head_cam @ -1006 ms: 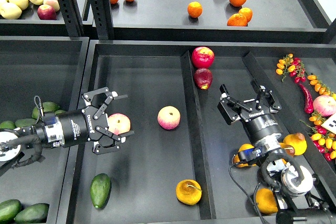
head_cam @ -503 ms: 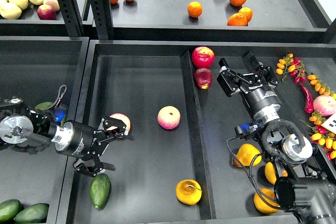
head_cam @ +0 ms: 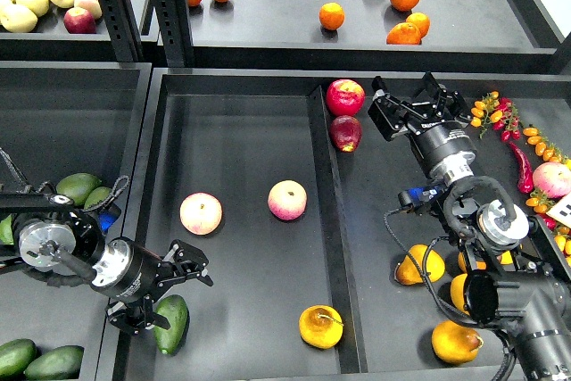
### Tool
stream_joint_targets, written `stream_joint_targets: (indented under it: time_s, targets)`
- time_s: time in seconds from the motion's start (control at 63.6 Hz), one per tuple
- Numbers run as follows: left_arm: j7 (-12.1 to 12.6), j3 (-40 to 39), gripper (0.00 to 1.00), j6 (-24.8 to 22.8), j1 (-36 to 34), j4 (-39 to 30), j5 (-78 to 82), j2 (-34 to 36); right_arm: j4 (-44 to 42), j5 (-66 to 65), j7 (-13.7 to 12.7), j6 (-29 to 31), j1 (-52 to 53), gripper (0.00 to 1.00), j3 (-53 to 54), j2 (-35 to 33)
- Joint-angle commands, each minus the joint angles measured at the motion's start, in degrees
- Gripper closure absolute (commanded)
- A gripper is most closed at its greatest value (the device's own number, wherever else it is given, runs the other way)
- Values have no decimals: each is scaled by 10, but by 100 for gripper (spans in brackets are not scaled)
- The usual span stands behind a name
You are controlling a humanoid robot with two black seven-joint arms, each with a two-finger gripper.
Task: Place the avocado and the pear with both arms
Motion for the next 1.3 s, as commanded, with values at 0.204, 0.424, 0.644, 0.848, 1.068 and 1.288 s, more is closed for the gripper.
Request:
stream_joint_targets:
  time_s: [0.204, 0.424, 0.644, 0.848, 1.068, 1.288]
  targets:
    - [0, 109, 1, 2, -93, 19, -1, -89, 0, 1, 3, 1, 0, 1, 0, 0]
    - [0, 153, 1, 2, -93, 31, 1, -128, 0, 2, 4, 3, 0, 1, 1, 0]
    - [0, 172, 1, 2, -94, 66, 1, -183, 2, 6, 4, 5, 0, 1, 1, 0]
    - [0, 188, 1, 2, -94, 83, 1, -209, 4, 9, 4, 5, -3, 1, 1, 0]
    - [0, 209, 1, 2, -95, 89, 1, -212, 6, 10, 4, 6, -4, 1, 1, 0]
    - [0, 216, 1, 2, -96, 110, 0, -216, 8, 18, 3, 6, -7, 1, 1, 0]
